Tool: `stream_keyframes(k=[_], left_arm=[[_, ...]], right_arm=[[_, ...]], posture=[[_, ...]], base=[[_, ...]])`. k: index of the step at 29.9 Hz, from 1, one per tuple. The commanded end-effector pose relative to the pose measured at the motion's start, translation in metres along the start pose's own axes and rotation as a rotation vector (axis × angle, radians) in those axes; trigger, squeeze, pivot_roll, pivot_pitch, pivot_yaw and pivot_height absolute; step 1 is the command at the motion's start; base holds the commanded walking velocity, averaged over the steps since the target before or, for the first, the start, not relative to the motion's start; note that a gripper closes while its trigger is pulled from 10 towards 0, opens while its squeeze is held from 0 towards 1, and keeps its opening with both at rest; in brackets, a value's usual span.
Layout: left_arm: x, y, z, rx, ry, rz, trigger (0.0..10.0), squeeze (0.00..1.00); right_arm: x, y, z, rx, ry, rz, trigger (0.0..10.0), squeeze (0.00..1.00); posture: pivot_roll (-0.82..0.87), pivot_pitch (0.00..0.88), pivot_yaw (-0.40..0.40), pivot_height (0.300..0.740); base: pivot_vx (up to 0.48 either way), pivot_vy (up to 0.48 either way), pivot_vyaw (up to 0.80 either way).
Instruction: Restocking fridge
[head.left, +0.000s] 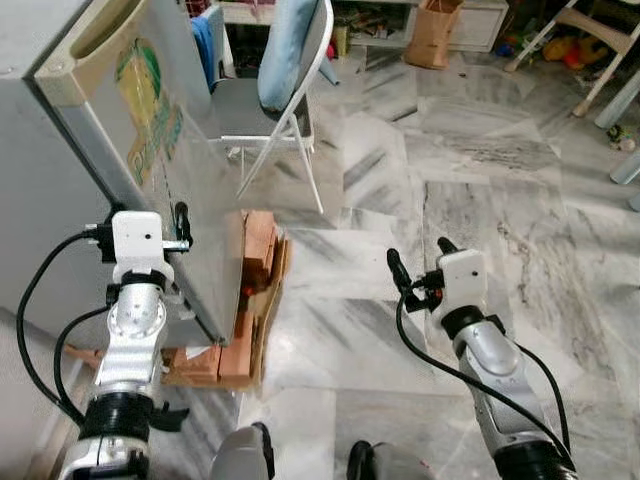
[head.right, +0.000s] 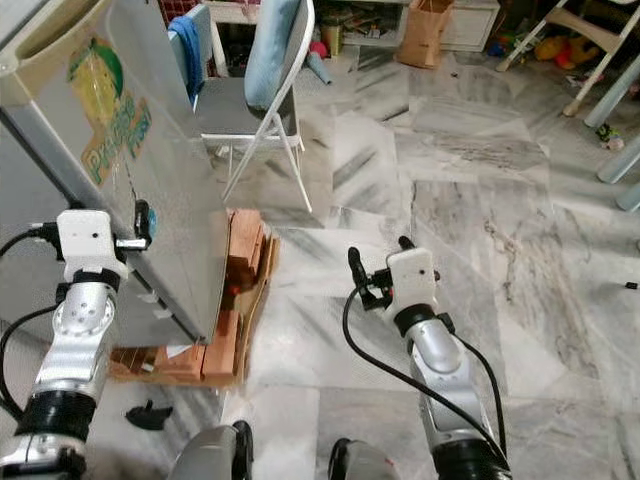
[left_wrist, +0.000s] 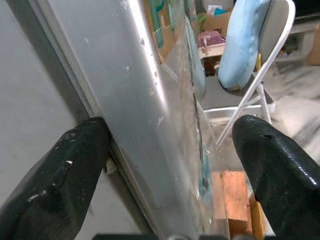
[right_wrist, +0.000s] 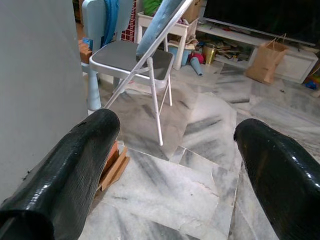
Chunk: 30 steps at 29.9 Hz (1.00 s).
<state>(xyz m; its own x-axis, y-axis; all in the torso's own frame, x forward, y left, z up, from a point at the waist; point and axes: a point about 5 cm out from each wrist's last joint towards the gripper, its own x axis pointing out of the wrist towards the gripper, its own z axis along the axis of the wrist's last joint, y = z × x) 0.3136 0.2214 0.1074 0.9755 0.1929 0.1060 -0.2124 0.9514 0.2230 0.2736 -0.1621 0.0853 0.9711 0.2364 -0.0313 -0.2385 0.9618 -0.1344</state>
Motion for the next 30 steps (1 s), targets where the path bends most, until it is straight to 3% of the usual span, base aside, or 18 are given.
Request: stream_keyframes(k=[1,6,9,11,12,14,15,16,17,18,19,21,24,26,27,28,29,30], left_arm=[[0.007,0.008,-0.001,-0.005,0.019,0.021,10.0,0.00],[0.017,0.005,0.003,0.000,0.018,0.016,10.0,0.00],[0.024,-0.002,0.009,0.042,-0.008,-0.019,10.0,0.00],[0.038,-0.028,0.037,0.024,-0.106,-0.157,10.0,0.00],[0.038,-0.028,0.037,0.024,-0.106,-0.157,10.0,0.00],[0.045,-0.056,0.062,0.003,-0.183,-0.255,10.0,0.00],[0.045,-0.056,0.062,0.003,-0.183,-0.255,10.0,0.00],[0.045,-0.079,0.081,-0.036,-0.234,-0.326,10.0,0.00],[0.044,-0.092,0.091,-0.057,-0.258,-0.367,10.0,0.00],[0.044,-0.092,0.091,-0.057,-0.258,-0.367,10.0,0.00],[0.037,-0.119,0.115,-0.100,-0.332,-0.454,10.0,0.00],[0.022,-0.151,0.145,-0.191,-0.414,-0.563,10.0,0.00],[-0.003,-0.184,0.171,-0.271,-0.489,-0.711,10.0,0.00],[0.001,-0.182,0.149,-0.252,-0.427,-0.685,10.0,0.00],[0.001,-0.182,0.149,-0.252,-0.427,-0.685,10.0,0.00],[0.006,-0.174,0.139,-0.238,-0.398,-0.641,10.0,0.00],[0.018,-0.152,0.122,-0.212,-0.344,-0.543,10.0,0.00],[0.018,-0.152,0.122,-0.212,-0.344,-0.543,10.0,0.00]], right_arm=[[0.002,0.003,0.003,-0.006,-0.005,0.011,10.0,0.00],[0.001,0.003,0.002,-0.001,0.010,0.032,10.0,0.00],[-0.013,0.005,-0.001,0.042,0.022,0.125,10.0,0.00],[-0.045,-0.003,-0.016,0.030,0.089,0.178,10.0,0.00],[-0.045,-0.003,-0.016,0.030,0.089,0.178,10.0,0.00],[-0.056,-0.007,-0.025,0.018,0.129,0.174,10.0,0.00],[-0.056,-0.007,-0.025,0.018,0.129,0.174,10.0,0.00],[-0.059,-0.008,-0.029,0.017,0.141,0.170,10.0,0.00],[-0.059,-0.008,-0.031,0.021,0.147,0.167,10.0,0.00],[-0.059,-0.008,-0.031,0.021,0.147,0.167,10.0,0.00],[-0.060,-0.008,-0.034,0.021,0.149,0.163,10.0,0.00],[-0.058,-0.006,-0.035,0.019,0.143,0.167,10.0,0.00],[-0.054,-0.003,-0.034,0.022,0.127,0.171,10.0,0.00],[-0.047,-0.001,-0.029,0.020,0.093,0.173,10.0,0.00],[-0.047,-0.001,-0.029,0.020,0.093,0.173,10.0,0.00],[-0.044,-0.002,-0.027,0.020,0.081,0.167,10.0,0.00],[-0.039,-0.004,-0.024,0.006,0.052,0.150,10.0,0.00],[-0.039,-0.004,-0.024,0.006,0.052,0.150,10.0,0.00]], posture=[[0.08,0.128,-0.006,0.740],[0.08,0.125,-0.010,0.740],[0.09,0.122,-0.016,0.740],[0.09,0.120,-0.028,0.740],[0.09,0.120,-0.028,0.740],[0.09,0.113,-0.032,0.740],[0.09,0.113,-0.032,0.740],[0.09,0.110,-0.031,0.740],[0.09,0.109,-0.030,0.740],[0.09,0.109,-0.030,0.740],[0.09,0.108,-0.026,0.740],[0.08,0.105,-0.021,0.740],[0.08,0.095,-0.015,0.740],[0.08,0.090,-0.012,0.740],[0.08,0.090,-0.012,0.740],[0.08,0.089,-0.011,0.740],[0.08,0.087,-0.009,0.740],[0.08,0.087,-0.009,0.740]], base=[[0.000,0.000,0.00],[0.000,0.000,0.00],[0.000,0.000,0.00],[0.000,0.000,0.00],[0.000,0.000,0.00],[0.000,0.000,0.00],[0.000,0.000,0.00],[0.000,0.000,0.00],[0.000,0.000,0.00],[0.000,0.000,0.00],[0.000,0.000,0.00],[0.000,0.000,0.00],[0.000,0.000,0.00],[0.000,0.000,0.00],[0.000,0.000,0.00],[0.000,0.000,0.00],[0.000,0.000,0.00],[0.000,0.000,0.00]])
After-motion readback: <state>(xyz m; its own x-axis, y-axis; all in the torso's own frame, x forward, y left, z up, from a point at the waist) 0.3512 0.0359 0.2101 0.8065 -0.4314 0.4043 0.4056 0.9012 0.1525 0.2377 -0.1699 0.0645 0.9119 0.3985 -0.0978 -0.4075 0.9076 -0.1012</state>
